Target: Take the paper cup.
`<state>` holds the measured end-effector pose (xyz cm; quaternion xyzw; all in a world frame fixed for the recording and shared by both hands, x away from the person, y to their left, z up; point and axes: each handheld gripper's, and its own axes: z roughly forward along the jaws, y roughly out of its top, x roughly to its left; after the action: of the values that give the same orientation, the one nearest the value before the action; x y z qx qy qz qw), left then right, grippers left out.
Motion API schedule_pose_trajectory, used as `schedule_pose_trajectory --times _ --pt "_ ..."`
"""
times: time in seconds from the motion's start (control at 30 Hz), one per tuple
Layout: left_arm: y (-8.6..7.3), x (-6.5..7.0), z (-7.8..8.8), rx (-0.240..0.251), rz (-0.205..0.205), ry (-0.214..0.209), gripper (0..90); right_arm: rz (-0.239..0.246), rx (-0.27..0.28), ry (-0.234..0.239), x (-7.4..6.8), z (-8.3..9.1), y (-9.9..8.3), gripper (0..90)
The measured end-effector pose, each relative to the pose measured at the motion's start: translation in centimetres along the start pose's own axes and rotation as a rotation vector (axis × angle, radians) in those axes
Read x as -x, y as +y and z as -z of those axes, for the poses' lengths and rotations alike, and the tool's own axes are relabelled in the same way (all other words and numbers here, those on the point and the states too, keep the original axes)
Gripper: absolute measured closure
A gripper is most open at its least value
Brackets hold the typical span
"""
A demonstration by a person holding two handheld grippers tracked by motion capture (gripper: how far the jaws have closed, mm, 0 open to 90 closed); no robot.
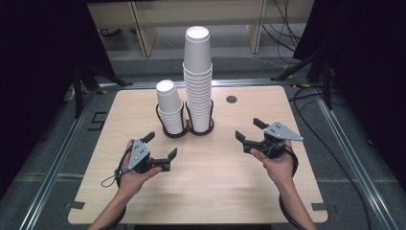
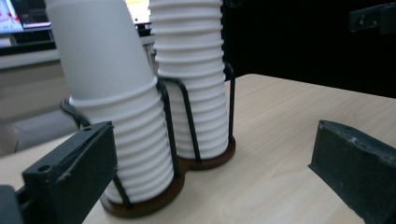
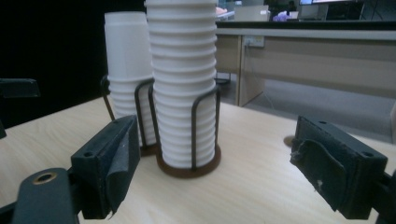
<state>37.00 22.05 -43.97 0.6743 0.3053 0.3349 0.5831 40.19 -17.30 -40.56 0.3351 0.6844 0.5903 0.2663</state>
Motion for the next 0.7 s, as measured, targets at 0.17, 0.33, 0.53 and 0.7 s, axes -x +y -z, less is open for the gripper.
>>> schedule_pose_trajectory --times 0.17,0.33,0.53,0.7 --pt "2.0 -0.2 -1.6 0.024 0.002 -0.013 0.0 0.000 0.025 0.018 0.1 -1.0 2.2 16.0" --pt "4.2 -0.9 -3.2 0.035 -0.015 -0.021 0.0 0.020 0.039 0.027 0.1 -2.1 4.1 15.7" --pt "6.6 -1.8 -5.1 0.053 -0.023 -0.027 0.0 0.025 0.054 0.049 0.1 -3.6 6.5 15.5" --pt "9.1 -2.5 -7.6 0.076 -0.031 -0.021 0.0 0.026 0.072 0.073 0.1 -4.8 8.9 15.6"
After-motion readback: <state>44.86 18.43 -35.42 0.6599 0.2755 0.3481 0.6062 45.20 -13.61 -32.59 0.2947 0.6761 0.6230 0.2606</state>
